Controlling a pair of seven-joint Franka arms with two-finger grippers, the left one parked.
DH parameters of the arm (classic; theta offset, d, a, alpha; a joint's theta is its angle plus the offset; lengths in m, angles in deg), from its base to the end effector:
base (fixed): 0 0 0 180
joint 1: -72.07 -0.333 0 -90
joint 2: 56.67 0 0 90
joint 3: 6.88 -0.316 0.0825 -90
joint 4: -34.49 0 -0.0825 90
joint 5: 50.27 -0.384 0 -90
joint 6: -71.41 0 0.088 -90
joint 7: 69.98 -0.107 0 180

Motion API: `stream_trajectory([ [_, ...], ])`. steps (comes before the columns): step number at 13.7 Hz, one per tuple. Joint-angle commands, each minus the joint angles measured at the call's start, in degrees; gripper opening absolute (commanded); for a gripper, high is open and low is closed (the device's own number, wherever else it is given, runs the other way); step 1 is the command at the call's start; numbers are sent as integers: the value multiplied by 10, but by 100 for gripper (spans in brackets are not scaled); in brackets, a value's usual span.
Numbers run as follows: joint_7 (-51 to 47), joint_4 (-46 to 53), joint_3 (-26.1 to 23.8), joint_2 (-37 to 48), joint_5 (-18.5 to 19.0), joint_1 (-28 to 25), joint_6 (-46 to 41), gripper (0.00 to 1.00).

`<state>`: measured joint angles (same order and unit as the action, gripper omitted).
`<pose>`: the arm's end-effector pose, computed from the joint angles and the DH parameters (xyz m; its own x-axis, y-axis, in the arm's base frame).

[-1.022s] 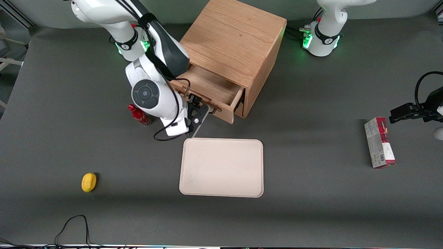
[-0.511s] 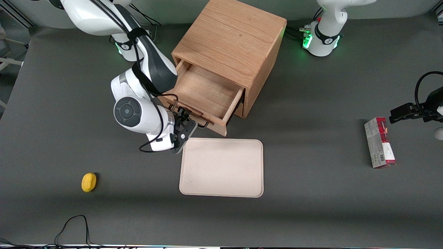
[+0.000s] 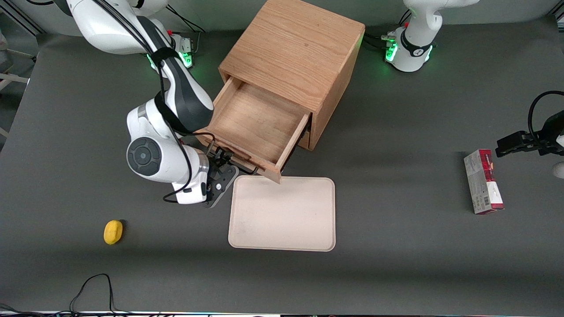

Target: Open upper drawer

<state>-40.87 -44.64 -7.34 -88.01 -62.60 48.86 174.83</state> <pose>0.6328 0.2958 0.3879 0.6534 0.7569 -0.0125 0.7328 -0.6365 -0.2406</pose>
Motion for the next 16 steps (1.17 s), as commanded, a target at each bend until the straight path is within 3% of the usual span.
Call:
stream_trajectory([
  [1, 3, 36, -2, -20, 12, 14, -12, 100],
  [8, -1, 91, -1, -17, 17, 21, -18, 100],
  [11, -32, 167, 13, -12, 17, 33, -103, 100],
  [16, -226, 173, 83, 64, 19, 32, -179, 100],
])
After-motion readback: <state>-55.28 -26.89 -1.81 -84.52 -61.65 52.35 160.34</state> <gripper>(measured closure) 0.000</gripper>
